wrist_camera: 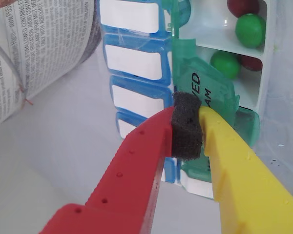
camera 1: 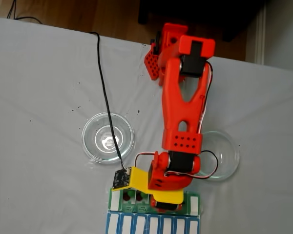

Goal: Sort medicines into box.

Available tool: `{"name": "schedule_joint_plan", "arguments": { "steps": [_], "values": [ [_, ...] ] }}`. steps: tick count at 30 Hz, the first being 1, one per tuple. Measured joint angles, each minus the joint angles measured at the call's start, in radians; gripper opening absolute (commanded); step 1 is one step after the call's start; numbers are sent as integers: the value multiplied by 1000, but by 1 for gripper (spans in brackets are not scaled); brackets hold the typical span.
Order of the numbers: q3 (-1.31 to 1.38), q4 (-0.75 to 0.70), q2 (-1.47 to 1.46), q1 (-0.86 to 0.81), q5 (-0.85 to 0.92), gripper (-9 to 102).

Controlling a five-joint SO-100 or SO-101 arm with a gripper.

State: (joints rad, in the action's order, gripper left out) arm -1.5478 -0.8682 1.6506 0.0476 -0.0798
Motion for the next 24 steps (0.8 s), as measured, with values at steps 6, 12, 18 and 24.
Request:
{"name": "schedule_joint_plan", "arguments": {
  "steps": [6,12,18,24],
  "values": [
    [74,-77,-83,-3,5,1],
    [95,-84,-100,-5,-8,1],
    [103,-81,-126,-5,-23,1],
    [129,-109,-144,-5,-23,1]
  ]
}}
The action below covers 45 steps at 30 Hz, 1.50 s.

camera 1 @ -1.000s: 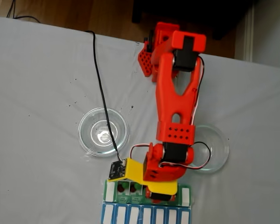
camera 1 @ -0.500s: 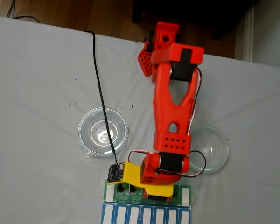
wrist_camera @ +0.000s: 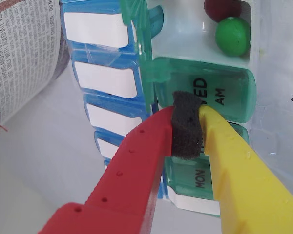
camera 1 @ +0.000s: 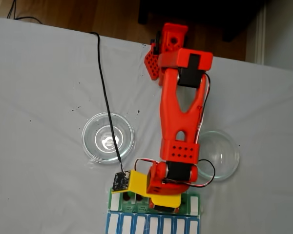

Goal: Sort medicines into box.

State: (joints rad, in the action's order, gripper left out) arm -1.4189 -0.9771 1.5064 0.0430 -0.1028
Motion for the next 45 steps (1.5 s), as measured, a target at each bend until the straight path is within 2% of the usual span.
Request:
{"name": "schedule_joint_plan", "arguments": {
  "steps": [8,15,22,35,45],
  "values": [
    [-21,43,26,-6,0,1],
    [-233,261,158,-6,0,1],
    [-282,364,236,0,0,1],
    [-304,454,272,-57,37,1],
    [-304,439,272,-89,83,1]
  ]
}}
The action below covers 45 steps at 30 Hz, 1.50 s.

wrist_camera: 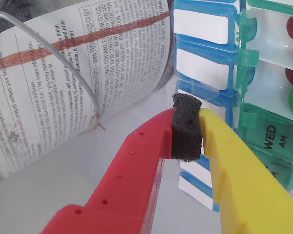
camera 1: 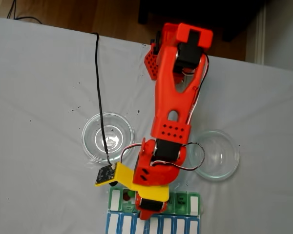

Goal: Sort medicines into box.

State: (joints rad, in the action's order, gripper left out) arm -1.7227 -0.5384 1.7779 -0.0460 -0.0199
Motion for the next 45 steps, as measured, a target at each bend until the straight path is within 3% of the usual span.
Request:
{"name": "schedule_joint_plan", "arguments": {
  "steps": [25,33,45],
  "values": [
    [-49,-109,2,0,44,1],
    [-38,-218,2,-40,31,1],
    [-29,-225,2,-61,43,1]
  ]
}}
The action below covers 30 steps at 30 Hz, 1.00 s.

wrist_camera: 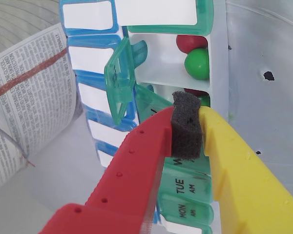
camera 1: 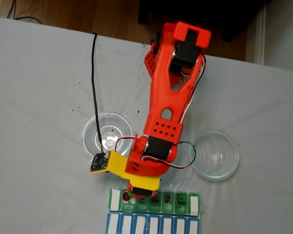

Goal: Sort medicines into box.

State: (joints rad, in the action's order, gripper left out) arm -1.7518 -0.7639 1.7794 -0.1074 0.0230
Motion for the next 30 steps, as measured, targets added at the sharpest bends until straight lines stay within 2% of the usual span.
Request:
{"name": "schedule_joint_plan", "arguments": {
  "steps": [17,30],
  "values": [
    [0,-35,-2,58,83,1],
    [14,-63,-115,75,146,1]
  ]
}}
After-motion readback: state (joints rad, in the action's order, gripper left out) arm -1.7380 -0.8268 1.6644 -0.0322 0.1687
